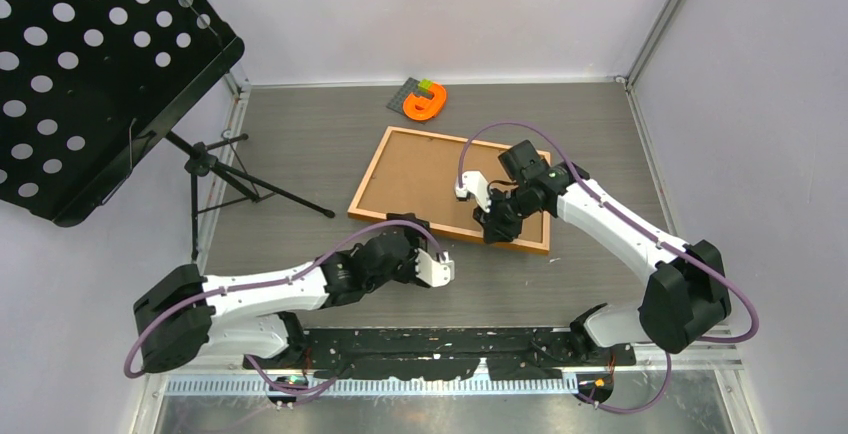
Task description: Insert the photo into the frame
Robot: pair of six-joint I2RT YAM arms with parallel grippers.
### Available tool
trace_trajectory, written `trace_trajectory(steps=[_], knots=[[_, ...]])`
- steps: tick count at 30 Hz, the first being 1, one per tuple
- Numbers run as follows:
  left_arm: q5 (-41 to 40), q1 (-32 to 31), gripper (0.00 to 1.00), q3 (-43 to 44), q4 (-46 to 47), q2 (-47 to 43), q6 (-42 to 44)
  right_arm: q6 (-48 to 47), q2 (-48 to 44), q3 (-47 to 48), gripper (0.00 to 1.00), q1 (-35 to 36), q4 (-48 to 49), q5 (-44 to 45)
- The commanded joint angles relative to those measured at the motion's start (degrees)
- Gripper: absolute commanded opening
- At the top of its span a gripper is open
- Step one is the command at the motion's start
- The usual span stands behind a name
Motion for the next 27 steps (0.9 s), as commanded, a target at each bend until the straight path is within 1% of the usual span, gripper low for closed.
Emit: trace_trajectory(steps=[1, 12, 15, 21, 27], knots=[[-1.95, -0.29, 0.92, -0.08, 9.14, 1.95, 3.77, 1.46, -1.10, 3.05, 0.06, -0.77, 0.74, -2.19], [-2.76, -0.30, 0.77, -0.21, 12.78, 5.80, 6.97, 1.60, -1.26, 3.27, 0.06, -0.95, 0.38, -3.06], [-2.75, -0.30, 0.70, -0.02, 13.06, 6.42, 7.31, 1.66, -1.38, 3.21, 0.06, -0.99, 0.27, -3.15], [-3.17, -0.27, 0.67, 0.65, 13.42, 7.42, 7.60, 1.66, -1.78, 3.14, 0.06, -1.00, -0.06, -3.06], [-3.76, -0.24, 0.59, 0.54, 14.47, 8.52, 8.55, 1.73, -2.07, 2.95, 0.06, -1.05, -0.02, -2.89]])
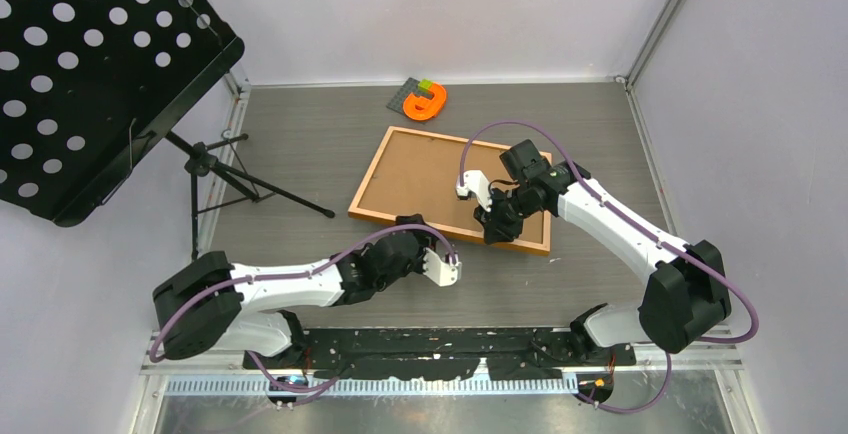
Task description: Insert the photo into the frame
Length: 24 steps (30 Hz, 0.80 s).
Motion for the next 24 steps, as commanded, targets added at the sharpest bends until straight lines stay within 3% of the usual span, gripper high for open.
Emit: trace_trajectory(steps=[1, 12, 17, 21, 24], knots=[[-0.86, -0.11, 0.58, 0.68, 4.31, 0.57, 0.88, 1.28, -2.04, 2.81, 0.06, -0.41, 0.54, -1.82], [-1.19, -0.07, 0.32, 1.00, 5.64, 1.67, 1.25, 1.13, -2.25, 2.78, 0.06, -0.39, 0.21, -1.42], [-1.41, -0.07, 0.00, 1.63, 5.57, 1.96, 1.12, 1.18, -2.47, 2.80, 0.06, -0.40, 0.04, -1.06], [-2.16, -0.03, 0.00, 3.00, 3.95, 1.52, 0.50, 2.13, -2.88, 3.17, 0.06, -0.46, -0.03, -0.20], [-3.12, -0.08, 0.00, 4.50, 2.21, 0.33, -0.39, 3.58, -3.65, 3.87, 0.25, -0.49, 0.05, 1.90]])
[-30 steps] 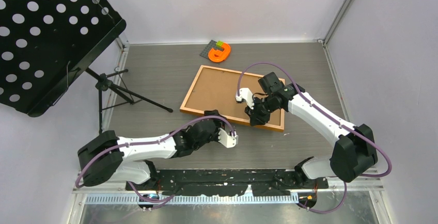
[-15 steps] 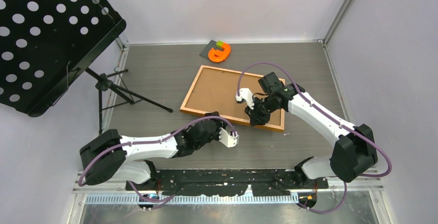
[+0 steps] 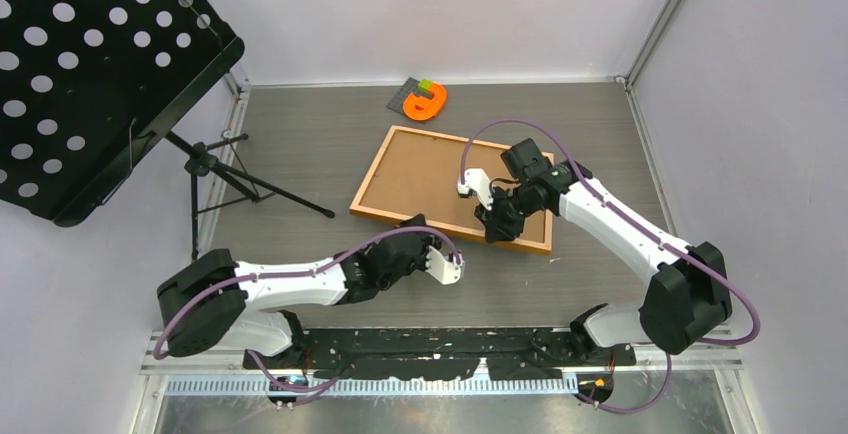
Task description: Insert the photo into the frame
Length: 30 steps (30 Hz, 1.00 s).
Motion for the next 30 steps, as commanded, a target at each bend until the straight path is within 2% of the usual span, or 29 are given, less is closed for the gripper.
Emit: trace_trajectory(steps=[1, 2, 3, 4, 7, 9, 22, 30], knots=[[-0.76, -0.04, 0.00, 4.29, -0.80, -1.71, -3.60, 3.78, -4.04, 3.97, 0.29, -0.35, 0.62, 1.70], [-0.67, -0.01, 0.00, 4.99, -1.90, -2.27, -4.21, 4.14, -5.01, 4.21, 0.43, -0.30, 0.63, 2.77], [-0.55, -0.04, 0.00, 5.73, -3.07, -2.79, -4.67, 4.81, -5.43, 4.84, 0.51, -0.33, 0.63, 4.08], [-0.52, -0.03, 0.00, 6.69, -4.38, -3.28, -5.10, 5.14, -6.41, 5.17, 0.67, -0.34, 0.70, 4.79], [-0.15, 0.00, 0.00, 9.82, -8.71, -4.42, -6.14, 6.29, -8.94, 6.90, 0.89, -0.38, 0.83, 8.80], [0.41, 0.00, 0.00, 12.22, -12.27, -4.97, -6.76, 6.60, -10.90, 8.09, 0.94, -0.35, 0.80, 10.76], [4.19, 2.02, 0.00, 30.17, -33.99, -4.93, -9.02, 3.47, -18.25, 11.56, 0.99, -0.21, -3.33, 14.95], [7.38, 5.21, 0.00, 36.79, -40.02, -4.38, -9.52, 1.80, -19.35, 13.46, 0.99, -0.25, -4.83, 15.56]])
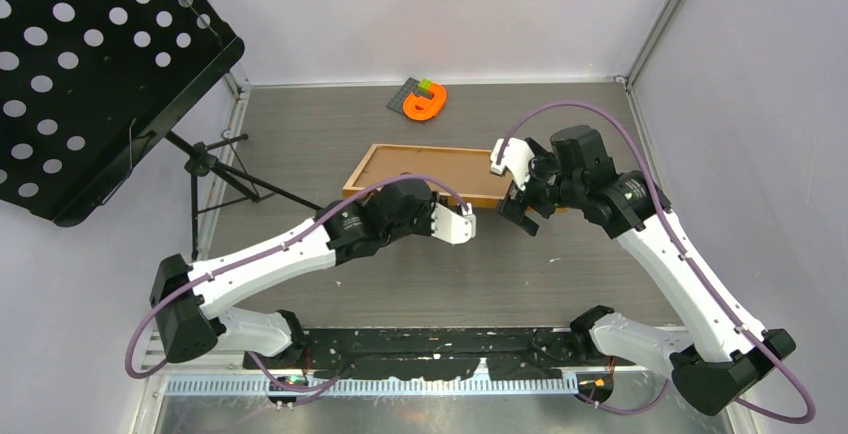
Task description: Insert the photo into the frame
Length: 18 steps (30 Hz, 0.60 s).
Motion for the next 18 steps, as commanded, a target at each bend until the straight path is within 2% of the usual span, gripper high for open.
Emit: trace_trajectory(steps=[1, 11, 18], knots=[[0.68, 2.10, 0.00, 6.61, -0.81, -2.19, -0.80, -1.67, -1.66, 3.27, 0.99, -0.01, -0.43, 1.26], [5.85, 6.04, 0.00, 14.31, -8.19, -1.55, -3.97, -3.31, -1.51, 4.15, 0.99, -0.01, -0.05, 3.77], [8.20, 6.68, 0.00, 16.18, -10.79, -2.24, -5.05, -7.33, 0.47, 2.72, 0.98, 0.02, 3.24, 7.55]])
